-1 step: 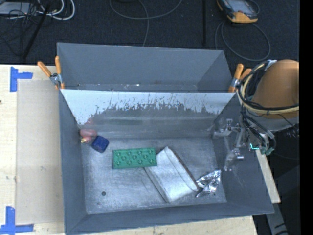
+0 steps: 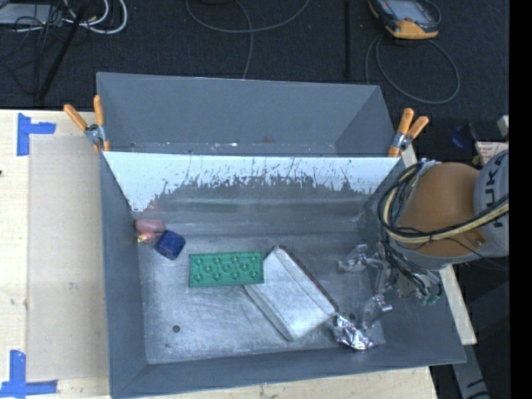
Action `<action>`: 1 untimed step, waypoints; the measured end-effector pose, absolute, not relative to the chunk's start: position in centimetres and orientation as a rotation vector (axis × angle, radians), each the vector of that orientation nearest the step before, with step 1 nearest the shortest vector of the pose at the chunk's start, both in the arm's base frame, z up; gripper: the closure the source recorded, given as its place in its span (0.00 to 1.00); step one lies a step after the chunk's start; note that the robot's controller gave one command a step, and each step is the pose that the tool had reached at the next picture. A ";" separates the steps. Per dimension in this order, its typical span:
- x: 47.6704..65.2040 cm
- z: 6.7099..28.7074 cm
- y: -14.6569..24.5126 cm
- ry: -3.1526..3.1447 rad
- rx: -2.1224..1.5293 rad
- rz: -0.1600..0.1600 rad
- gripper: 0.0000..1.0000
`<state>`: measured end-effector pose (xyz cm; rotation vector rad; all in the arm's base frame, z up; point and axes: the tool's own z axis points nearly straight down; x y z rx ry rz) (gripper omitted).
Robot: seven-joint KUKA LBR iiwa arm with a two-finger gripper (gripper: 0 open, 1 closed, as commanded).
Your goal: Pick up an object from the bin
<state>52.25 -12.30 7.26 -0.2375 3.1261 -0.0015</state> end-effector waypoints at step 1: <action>49.1 9.2 -6.1 3.080 -0.578 0.001 0.00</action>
Offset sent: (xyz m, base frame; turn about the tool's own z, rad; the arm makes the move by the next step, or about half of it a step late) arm -0.0341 0.0598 0.0186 -0.2179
